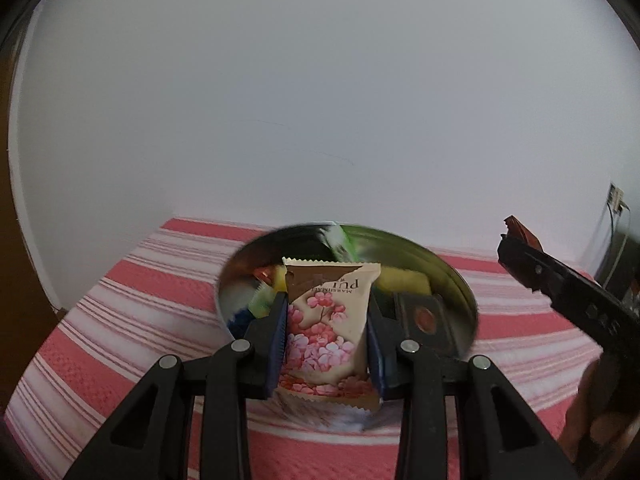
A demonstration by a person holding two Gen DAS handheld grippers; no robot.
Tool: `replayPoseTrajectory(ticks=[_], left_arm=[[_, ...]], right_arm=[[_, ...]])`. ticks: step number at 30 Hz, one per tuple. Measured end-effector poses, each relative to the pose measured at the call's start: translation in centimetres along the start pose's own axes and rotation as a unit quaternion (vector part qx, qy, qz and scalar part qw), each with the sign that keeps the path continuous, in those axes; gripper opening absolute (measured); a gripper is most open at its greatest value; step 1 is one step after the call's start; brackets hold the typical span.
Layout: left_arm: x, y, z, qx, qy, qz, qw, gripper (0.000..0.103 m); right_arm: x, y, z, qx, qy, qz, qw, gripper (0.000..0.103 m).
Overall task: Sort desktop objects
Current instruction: 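Carry the red packet and pink-flowered packet over the tin with both tools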
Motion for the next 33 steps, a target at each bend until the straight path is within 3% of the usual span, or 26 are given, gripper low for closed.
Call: replayPoseTrajectory(ticks=[8, 17, 21, 33], left_arm=[[3.7, 1.3, -1.6, 0.037, -0.023, -0.010, 0.9990, 0.037], [5.6, 1.0, -4.7, 0.069, -0.035, -0.029, 0.9966, 0.037], [4.5, 1.7, -5.8, 0.074, -0.022, -0.023, 0.9968, 0.037], [2.9, 2.1, -7.3, 0.101, 0.013, -0.039, 0.9940, 0.037]], right_arm=[[2.1, 4.0, -1.8, 0.007, -0.035, 0.027, 0.999, 0.050], [4.4, 3.8, -4.7, -0.039, -0.050, 0.021, 0.998, 0.050], [4.8, 3.1, -6.8, -0.050, -0.039, 0.005, 0.998, 0.050], [3.2, 4.0, -16.0, -0.072, 0.026, 0.038, 0.996, 0.050]])
Point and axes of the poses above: each gripper's, at about its wrist camera, not at the fingertips, and z roughly against the way its jaws point, y to its left, x to its top, the point moved 6 cm from there along -z, roughly the way its jaws point, and after that the axes turned 5 degrees about -y, right-handed, at the moved point
